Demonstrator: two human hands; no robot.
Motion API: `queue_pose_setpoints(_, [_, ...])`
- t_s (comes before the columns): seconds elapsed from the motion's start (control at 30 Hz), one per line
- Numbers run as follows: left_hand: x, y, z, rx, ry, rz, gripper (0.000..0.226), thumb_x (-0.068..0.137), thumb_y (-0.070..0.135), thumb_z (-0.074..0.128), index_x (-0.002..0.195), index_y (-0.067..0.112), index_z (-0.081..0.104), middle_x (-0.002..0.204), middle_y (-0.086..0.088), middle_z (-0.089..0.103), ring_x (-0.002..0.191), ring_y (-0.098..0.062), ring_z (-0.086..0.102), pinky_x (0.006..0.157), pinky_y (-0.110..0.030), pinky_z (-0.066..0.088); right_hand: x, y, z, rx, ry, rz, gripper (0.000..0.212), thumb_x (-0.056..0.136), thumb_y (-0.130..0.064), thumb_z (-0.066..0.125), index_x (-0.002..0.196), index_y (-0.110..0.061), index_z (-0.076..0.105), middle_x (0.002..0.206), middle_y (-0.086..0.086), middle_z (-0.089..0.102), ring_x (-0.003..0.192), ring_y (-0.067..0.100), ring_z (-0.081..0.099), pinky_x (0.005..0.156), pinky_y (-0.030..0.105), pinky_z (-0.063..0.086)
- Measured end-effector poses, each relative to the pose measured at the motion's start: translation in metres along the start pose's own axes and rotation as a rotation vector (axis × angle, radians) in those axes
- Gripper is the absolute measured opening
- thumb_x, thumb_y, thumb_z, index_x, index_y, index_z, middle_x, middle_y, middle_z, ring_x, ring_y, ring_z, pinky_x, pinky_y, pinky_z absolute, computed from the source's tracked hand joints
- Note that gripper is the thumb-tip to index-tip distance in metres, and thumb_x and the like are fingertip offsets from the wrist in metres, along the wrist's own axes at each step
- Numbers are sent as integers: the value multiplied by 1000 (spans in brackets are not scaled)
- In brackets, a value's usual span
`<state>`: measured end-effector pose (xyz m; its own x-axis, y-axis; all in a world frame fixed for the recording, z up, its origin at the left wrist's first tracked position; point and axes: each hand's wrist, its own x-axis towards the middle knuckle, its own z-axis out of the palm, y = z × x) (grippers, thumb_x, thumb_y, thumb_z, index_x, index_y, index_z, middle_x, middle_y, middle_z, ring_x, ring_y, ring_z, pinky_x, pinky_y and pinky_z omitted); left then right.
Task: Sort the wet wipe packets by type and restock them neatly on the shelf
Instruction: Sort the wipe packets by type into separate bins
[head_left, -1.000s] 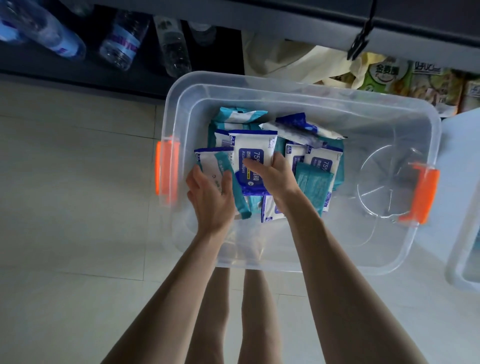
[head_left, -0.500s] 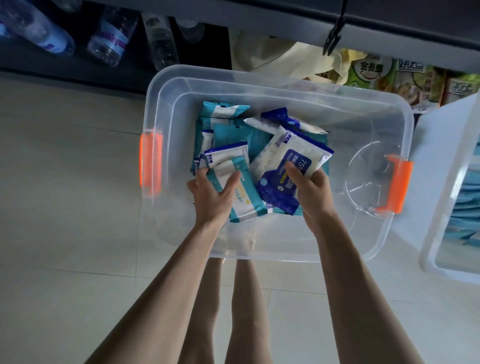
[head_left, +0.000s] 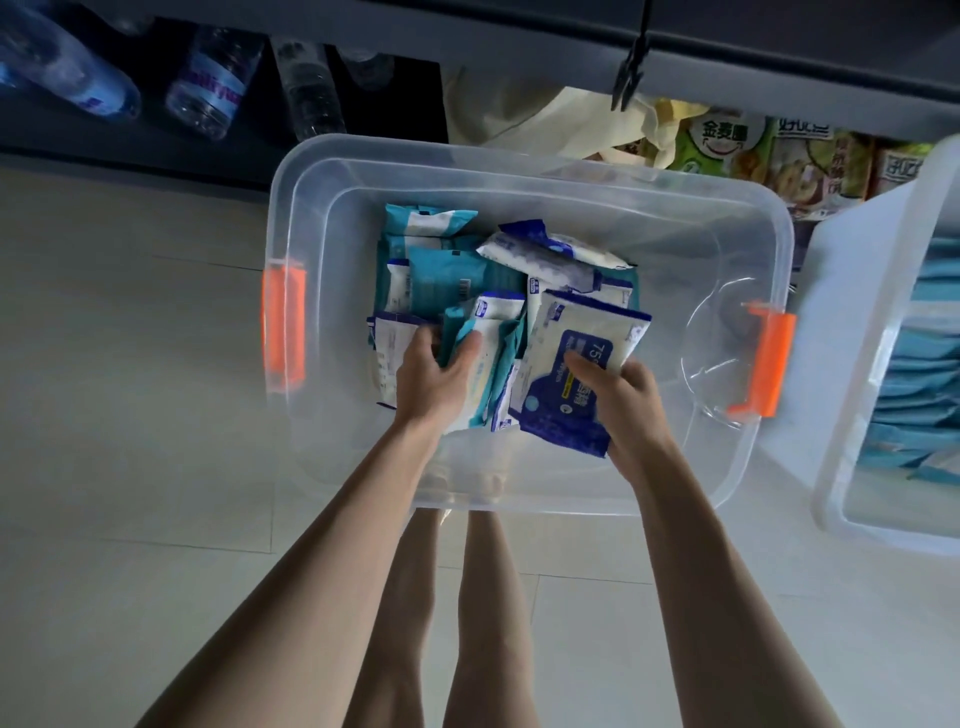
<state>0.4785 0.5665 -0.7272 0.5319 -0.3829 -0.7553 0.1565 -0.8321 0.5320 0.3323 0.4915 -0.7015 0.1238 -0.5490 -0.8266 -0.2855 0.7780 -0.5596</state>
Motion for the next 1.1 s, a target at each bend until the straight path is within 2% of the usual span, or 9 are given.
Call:
queue_pose_setpoints(0.1, [3, -5, -6, -52, 18, 19, 34, 81, 26, 74, 103, 14, 51, 98, 3, 64, 88, -14, 62, 79, -28, 51, 2, 12, 11, -19, -32, 56, 15, 89, -4, 61, 95, -18, 65, 91, 5, 72, 89, 28, 69, 80, 44, 57])
queue_pose_setpoints(0.3, [10, -11, -26, -163, -44, -7, 23, 81, 21, 74, 98, 13, 62, 85, 9, 64, 74, 0, 60, 59, -7, 48, 2, 22, 22, 33, -40, 111, 17, 87, -5, 65, 89, -22, 66, 83, 0, 73, 81, 23, 69, 77, 44, 57])
queue_pose_setpoints(0.37, [9, -15, -33, -149, -20, 37, 11, 88, 20, 67, 90, 9, 65, 74, 8, 62, 62, 4, 56, 54, -9, 43, 1, 21, 25, 45, -43, 108, 16, 86, -5, 66, 87, -22, 67, 79, -2, 73, 79, 22, 69, 76, 43, 58])
queue_pose_setpoints(0.43, [12, -23, -37, -68, 77, 93, 23, 92, 22, 61, 75, 7, 62, 63, -3, 54, 60, -5, 55, 55, -25, 44, 1, 18, 29, 64, -40, 111, 14, 87, -8, 66, 85, -23, 66, 74, -5, 73, 73, 17, 69, 71, 39, 58])
queue_pose_setpoints(0.5, [15, -30, -35, 15, 130, 104, 29, 94, 29, 56, 80, 4, 61, 84, -22, 55, 82, -29, 58, 70, -39, 48, 0, 16, 32, 80, -45, 118, 10, 87, -14, 67, 84, -24, 66, 71, -6, 72, 69, 13, 69, 69, 37, 59])
queue_pose_setpoints(0.63, [13, -22, -30, -33, 68, -138, 47, 97, 42, 43, 132, 10, 40, 137, -12, 35, 92, -9, 51, 70, -13, 35, 4, 15, 37, 52, -41, 121, 5, 89, -29, 65, 84, -26, 64, 69, -10, 72, 68, 11, 70, 68, 33, 59])
queue_pose_setpoints(0.77, [19, -21, -31, -43, 53, -365, 86, 86, 70, 37, 149, 16, 13, 154, -10, 24, 133, -31, 38, 106, -41, 35, 9, 20, 38, 79, -43, 133, 4, 91, -28, 62, 88, -25, 63, 81, -5, 71, 79, 14, 69, 74, 35, 58])
queue_pose_setpoints(0.97, [28, -26, -35, 8, 27, -391, 93, 66, 84, 51, 122, 9, 49, 125, -12, 51, 112, -30, 49, 87, -38, 41, 15, 27, 36, 9, 101, 4, 23, 91, -23, 63, 110, -18, 54, 104, 4, 67, 93, 19, 67, 65, 27, 57])
queue_pose_setpoints(1.1, [22, -25, -28, 18, 126, -219, 59, 80, 56, 64, 104, 4, 51, 92, -4, 52, 92, -33, 55, 74, -43, 44, 11, 24, 33, 15, 84, 6, 5, 92, -21, 62, 93, -25, 60, 93, 0, 70, 90, 21, 68, 75, 37, 58])
